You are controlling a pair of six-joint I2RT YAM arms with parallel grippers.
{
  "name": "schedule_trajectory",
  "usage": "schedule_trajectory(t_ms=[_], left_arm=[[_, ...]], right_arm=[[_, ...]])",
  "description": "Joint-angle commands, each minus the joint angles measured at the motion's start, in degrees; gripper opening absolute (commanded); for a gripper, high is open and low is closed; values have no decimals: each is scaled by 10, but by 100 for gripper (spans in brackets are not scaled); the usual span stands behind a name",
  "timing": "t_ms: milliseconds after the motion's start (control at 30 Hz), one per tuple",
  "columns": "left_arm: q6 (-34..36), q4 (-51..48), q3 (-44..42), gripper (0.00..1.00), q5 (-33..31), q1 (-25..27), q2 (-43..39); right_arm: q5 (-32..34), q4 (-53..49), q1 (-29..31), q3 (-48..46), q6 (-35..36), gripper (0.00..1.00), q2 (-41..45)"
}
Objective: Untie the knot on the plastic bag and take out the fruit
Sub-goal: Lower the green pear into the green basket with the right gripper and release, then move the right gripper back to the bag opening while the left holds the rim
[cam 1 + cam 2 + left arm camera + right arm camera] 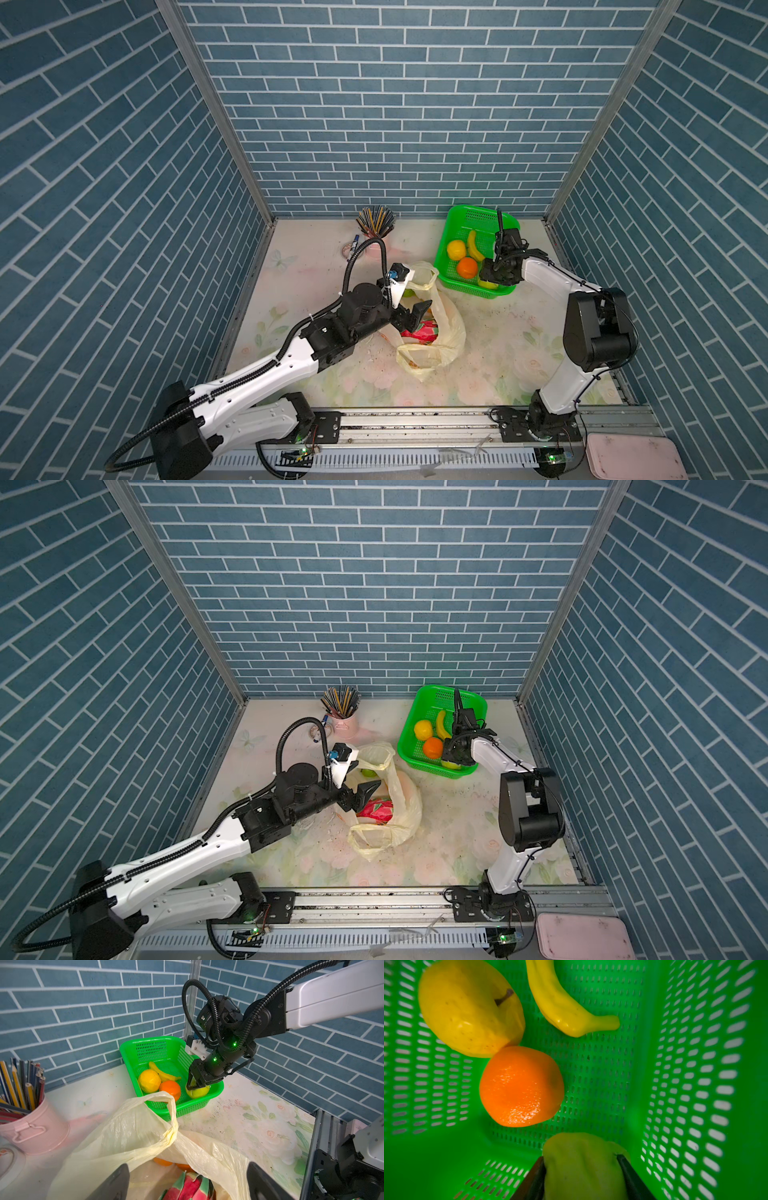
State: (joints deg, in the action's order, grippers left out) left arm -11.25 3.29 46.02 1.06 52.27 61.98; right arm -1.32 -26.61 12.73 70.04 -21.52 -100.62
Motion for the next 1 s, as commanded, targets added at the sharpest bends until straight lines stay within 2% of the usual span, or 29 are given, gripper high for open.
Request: schedule_trajectory(t_ms=[0,133,267,467,633,800,967], left_arm=[[-45,1,-6,88,-10,3,22],[-74,2,-6,86,-15,3,51],[-107,12,-8,81,-23,2,74],[-139,-10,10,76,-51,0,109],[-163,-17,7,68,-79,-12,131],[-180,-13,-4,64,-64,-40,133],[-187,7,-18,62,-38,-52,130]], right_arm=[[-5,13,1,-7,28,48,-15],[-15,8,1,-7,26,69,5],[4,1,2,-3,21,79,64],[13,-1,38,-3,26,81,183],[-33,44,115,-54,20,81,283],[-65,25,204,-88,12,81,307],[-36,0,282,-111,11,83,283]])
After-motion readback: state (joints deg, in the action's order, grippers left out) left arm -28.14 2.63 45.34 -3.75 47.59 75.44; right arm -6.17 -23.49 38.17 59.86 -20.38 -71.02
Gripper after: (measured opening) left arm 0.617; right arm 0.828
